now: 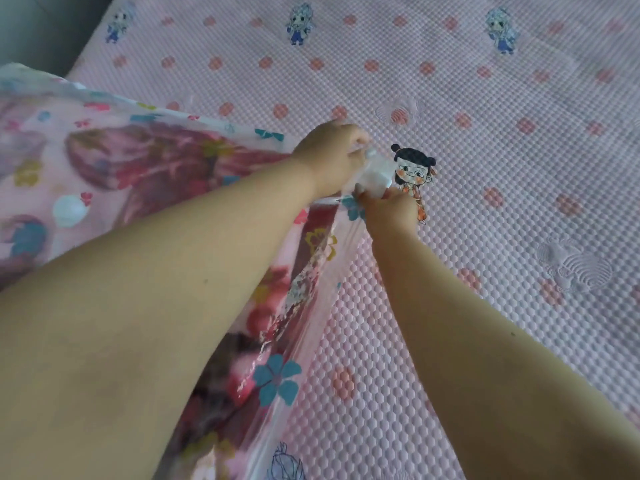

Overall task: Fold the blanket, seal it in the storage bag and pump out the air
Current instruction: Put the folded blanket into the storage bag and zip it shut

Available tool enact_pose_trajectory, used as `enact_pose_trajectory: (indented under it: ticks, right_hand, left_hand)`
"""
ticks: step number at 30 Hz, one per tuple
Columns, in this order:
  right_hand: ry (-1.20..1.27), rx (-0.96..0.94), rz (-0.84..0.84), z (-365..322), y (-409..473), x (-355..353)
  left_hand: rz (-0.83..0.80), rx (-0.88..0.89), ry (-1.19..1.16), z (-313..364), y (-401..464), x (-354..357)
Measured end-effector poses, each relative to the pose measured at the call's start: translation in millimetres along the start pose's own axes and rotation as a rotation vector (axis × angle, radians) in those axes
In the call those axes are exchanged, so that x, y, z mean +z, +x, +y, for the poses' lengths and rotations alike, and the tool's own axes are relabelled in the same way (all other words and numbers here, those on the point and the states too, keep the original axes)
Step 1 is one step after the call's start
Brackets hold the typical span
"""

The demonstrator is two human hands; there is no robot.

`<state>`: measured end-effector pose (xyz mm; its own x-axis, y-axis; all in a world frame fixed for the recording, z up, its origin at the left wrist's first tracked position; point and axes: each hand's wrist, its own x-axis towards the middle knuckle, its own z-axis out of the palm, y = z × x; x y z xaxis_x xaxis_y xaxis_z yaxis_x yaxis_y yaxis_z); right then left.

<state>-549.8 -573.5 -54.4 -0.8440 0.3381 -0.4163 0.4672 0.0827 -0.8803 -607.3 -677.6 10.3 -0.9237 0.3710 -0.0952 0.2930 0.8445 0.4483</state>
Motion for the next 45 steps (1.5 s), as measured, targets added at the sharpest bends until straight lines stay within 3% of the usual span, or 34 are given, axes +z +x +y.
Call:
enact_pose_trajectory:
  ticks: [4, 7, 10, 17, 23, 35, 42, 45]
  right_hand:
    - [0.049, 0.037, 0.053, -13, 6, -13]
    - [0.125, 0.094, 0.109, -17, 10, -23]
    - [0.174, 0.174, 0.126, -1, 1, -31]
    - [0.251, 0.475, -0.274, 71, -75, -30]
    - [0.297, 0.405, -0.362, 64, -71, -19]
    - [0.377, 0.351, -0.257, 46, -21, -4]
    - [0.05, 0.134, -0.071, 45, -22, -7]
    - [-0.045, 0.078, -0.08, 32, -21, -16]
  left_hand:
    - [0.167, -0.148, 0.213, -22, -34, -6]
    - [0.118, -0.34, 0.367, -32, -66, -11]
    - [0.023, -0.479, 0.355, -32, -100, -7]
    - [0.045, -0.659, 0.281, -8, -169, 18]
    - [0.025, -0.944, 0.266, -8, -251, 39]
    - [0.091, -0.905, 0.275, -47, -245, 80]
    - [0.094, -0.892, 0.281, -47, -246, 80]
    - [0.084, -0.892, 0.284, -44, -246, 78]
